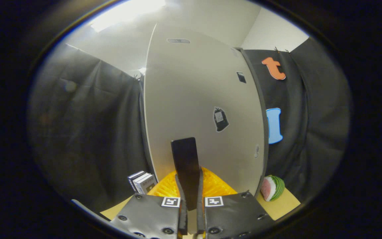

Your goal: Open the shoe cabinet door, grab the shoes and put them into the shoe cabinet, then close the shoe cabinet door.

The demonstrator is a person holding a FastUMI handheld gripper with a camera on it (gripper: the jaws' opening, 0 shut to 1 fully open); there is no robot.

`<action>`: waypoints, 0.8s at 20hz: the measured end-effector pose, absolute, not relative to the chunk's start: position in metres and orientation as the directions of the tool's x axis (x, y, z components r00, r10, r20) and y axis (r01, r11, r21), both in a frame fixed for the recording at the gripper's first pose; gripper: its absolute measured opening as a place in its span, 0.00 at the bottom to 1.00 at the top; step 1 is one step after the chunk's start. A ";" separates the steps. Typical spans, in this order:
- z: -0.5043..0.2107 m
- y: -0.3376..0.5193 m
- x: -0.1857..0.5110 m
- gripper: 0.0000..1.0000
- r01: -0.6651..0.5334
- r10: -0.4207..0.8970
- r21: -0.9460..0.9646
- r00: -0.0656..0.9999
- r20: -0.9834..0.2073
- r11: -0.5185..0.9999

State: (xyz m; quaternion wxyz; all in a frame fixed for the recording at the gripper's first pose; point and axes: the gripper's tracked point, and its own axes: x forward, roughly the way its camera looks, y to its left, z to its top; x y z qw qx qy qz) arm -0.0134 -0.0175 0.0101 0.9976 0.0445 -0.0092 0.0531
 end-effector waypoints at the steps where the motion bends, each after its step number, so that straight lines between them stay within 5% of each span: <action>1: 0.010 -0.019 -0.014 0.12 -0.101 0.099 0.083 0.995 0.026 0.991; 16: 0.013 -0.059 -0.022 0.09 0.089 -0.094 0.107 0.995 0.038 0.990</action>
